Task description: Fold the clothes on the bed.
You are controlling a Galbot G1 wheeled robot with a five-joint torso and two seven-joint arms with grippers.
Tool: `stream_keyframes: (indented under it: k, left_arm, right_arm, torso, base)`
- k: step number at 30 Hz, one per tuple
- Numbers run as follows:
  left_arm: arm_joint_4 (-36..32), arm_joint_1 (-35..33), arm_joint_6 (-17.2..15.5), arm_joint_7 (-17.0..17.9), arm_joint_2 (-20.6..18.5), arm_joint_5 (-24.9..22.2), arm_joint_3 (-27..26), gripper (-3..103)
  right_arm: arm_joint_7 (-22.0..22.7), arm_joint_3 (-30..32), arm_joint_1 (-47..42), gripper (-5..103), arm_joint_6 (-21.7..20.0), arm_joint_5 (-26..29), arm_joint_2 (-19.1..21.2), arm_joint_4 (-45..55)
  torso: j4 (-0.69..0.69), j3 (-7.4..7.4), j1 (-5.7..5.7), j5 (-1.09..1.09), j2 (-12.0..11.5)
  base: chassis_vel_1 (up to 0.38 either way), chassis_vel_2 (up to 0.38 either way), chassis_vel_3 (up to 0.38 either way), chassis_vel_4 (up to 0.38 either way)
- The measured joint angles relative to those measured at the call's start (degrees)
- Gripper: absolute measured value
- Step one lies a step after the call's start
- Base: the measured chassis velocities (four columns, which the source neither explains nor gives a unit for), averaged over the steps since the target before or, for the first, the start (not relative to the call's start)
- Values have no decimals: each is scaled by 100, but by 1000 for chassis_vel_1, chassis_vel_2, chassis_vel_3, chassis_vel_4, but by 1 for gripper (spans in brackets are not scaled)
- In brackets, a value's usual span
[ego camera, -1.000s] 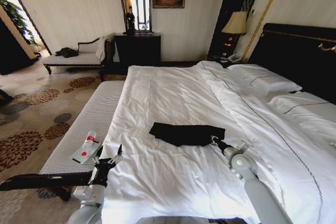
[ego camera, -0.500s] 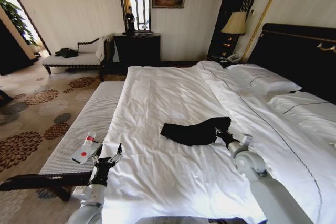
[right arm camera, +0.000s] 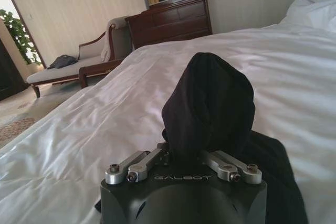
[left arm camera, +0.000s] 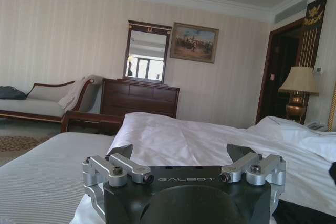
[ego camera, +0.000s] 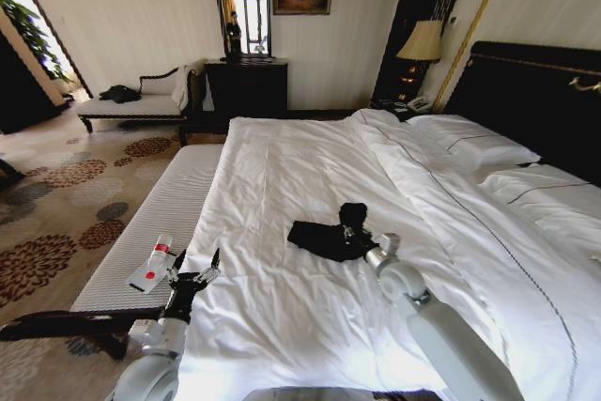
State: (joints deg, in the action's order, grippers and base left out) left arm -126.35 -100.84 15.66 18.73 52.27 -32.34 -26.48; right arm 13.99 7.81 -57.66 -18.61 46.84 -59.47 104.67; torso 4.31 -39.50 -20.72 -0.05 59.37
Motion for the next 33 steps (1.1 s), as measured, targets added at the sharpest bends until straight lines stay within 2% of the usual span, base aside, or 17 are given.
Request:
stream_keyframes:
  k: [5, 9, 15, 17, 23, 29, 31, 32, 33]
  left_arm:
    - [-75, -55, -33, 11, -93, -39, 45, 100]
    - [-84, -101, -33, 9, -107, -38, 49, 100]
    - [-80, -59, -31, 7, -152, -66, 47, 100]
    - [-73, -11, -31, 7, -162, -88, 62, 100]
    - [-81, -7, -30, 6, -153, -91, 77, 100]
    - [-79, -84, -9, 2, -100, 17, 68, 100]
    - [-75, -104, -4, -6, -62, 49, 61, 100]
    - [-72, -113, -8, -17, -32, 53, 60, 100]
    - [-72, -113, -8, -17, -32, 53, 60, 100]
  right_arm:
    - [-20, -508, 378, 9, 53, -103, -234, -504]
    - [-67, -697, 508, 9, 137, -290, -453, -924]
    - [-92, -739, 633, 9, 399, -682, -764, -1506]
    - [-7, -705, 694, 9, 603, -882, -924, -1705]
    - [1, -747, 690, 6, 715, -1191, -955, -1704]
    - [-81, -890, 611, 28, 1032, -1520, -931, -1356]
    - [-154, -980, 582, 28, 1133, -1633, -820, -1063]
    - [-205, -1048, 572, 38, 1198, -1668, -754, -943]
    - [-205, -1048, 572, 38, 1198, -1668, -754, -943]
  torso:
    - [4, 0, 0, 0, 0]
    - [1, 0, 0, 0, 0]
    - [3, 1, 0, 1, 0]
    - [0, 0, 0, 3, 0]
    - [3, 1, 0, 0, 0]
    - [1, 0, 0, 3, 0]
    - [2, 1, 0, 0, 0]
    - [1, 1, 0, 0, 0]
    - [1, 1, 0, 0, 0]
  base:
    - [0, 0, 0, 0]
    - [0, 0, 0, 0]
    - [0, 0, 0, 0]
    - [0, 0, 0, 0]
    - [0, 0, 0, 0]
    - [0, 0, 0, 0]
    - [0, 0, 0, 0]
    - [0, 0, 0, 0]
    - [0, 0, 0, 0]
